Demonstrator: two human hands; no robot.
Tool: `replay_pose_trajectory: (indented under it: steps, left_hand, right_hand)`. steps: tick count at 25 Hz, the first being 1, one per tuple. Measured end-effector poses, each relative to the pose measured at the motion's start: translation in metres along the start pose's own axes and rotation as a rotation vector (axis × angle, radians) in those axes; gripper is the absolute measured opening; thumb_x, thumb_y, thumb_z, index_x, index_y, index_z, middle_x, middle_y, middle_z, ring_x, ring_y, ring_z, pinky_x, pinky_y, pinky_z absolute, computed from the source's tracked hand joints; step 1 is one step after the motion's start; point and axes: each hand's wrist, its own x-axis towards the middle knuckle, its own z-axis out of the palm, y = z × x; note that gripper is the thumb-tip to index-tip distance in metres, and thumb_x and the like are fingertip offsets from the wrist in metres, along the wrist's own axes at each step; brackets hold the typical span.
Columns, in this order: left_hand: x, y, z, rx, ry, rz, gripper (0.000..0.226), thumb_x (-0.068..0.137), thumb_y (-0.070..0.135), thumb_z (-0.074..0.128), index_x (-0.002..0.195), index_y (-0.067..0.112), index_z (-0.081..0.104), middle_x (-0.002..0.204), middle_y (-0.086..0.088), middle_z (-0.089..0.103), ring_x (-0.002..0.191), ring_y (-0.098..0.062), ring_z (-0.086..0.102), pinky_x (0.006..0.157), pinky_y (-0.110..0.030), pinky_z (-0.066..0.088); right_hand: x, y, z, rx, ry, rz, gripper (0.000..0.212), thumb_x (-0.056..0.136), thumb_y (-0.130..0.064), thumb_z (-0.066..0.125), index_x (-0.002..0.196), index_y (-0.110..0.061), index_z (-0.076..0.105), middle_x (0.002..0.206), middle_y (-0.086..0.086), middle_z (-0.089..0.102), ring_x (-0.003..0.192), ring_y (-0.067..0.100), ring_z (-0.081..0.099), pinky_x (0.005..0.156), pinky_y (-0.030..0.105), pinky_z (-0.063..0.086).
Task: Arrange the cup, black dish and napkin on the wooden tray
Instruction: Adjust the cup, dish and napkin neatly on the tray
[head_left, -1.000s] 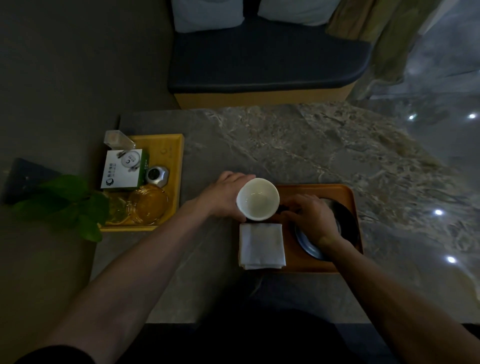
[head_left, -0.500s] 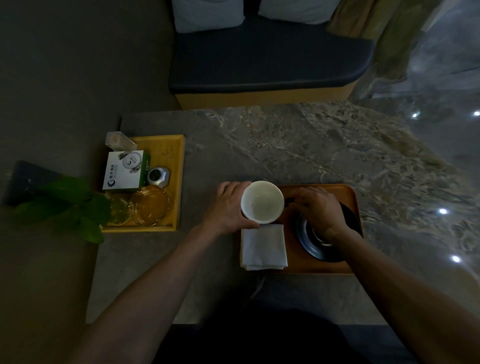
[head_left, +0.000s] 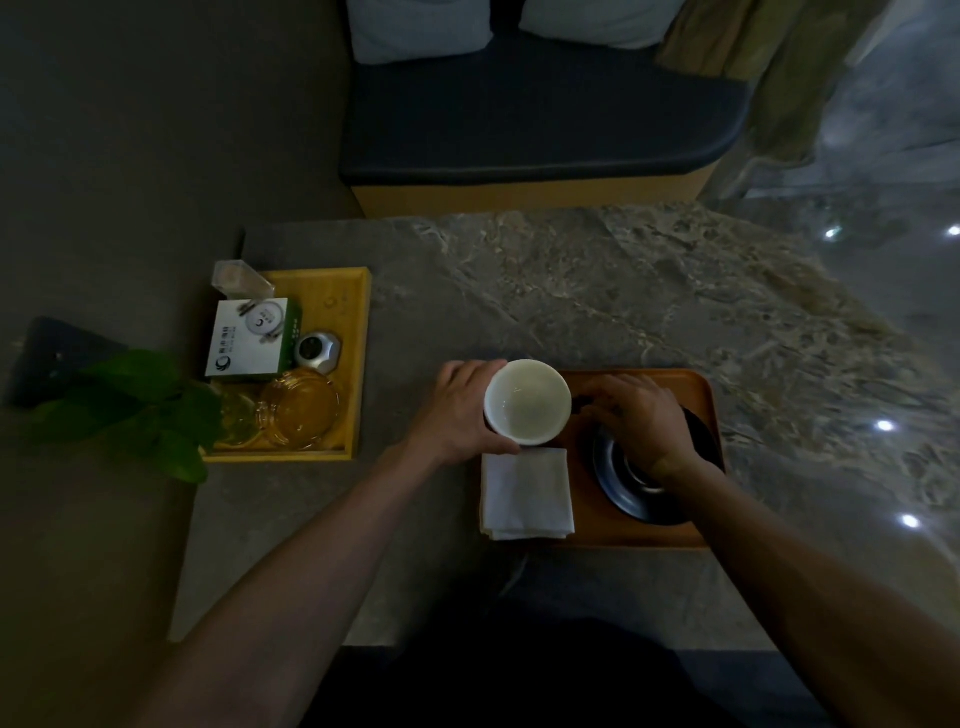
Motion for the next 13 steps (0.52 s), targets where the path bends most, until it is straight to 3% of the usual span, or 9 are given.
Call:
replay_pose_trajectory:
  steps: [13]
  left_hand:
    - [-0.0003, -0.002, 0.0066, 0.011, 0.044, -0.004, 0.108, 0.052, 0.054, 0.087, 0.142, 0.035, 0.03, 0.142, 0.006, 0.043, 0.132, -0.019, 0.029, 0.098, -0.032, 0.025]
  right_hand:
    - [0.0015, 0.0012, 0.0017, -0.018, 0.035, 0.0, 0.023, 0.09, -0.022, 0.062, 0.112, -0.026, 0.067, 0.111, -0.001, 0.07, 0.106, 0.025, 0.059, 0.088, 0.048, 0.048]
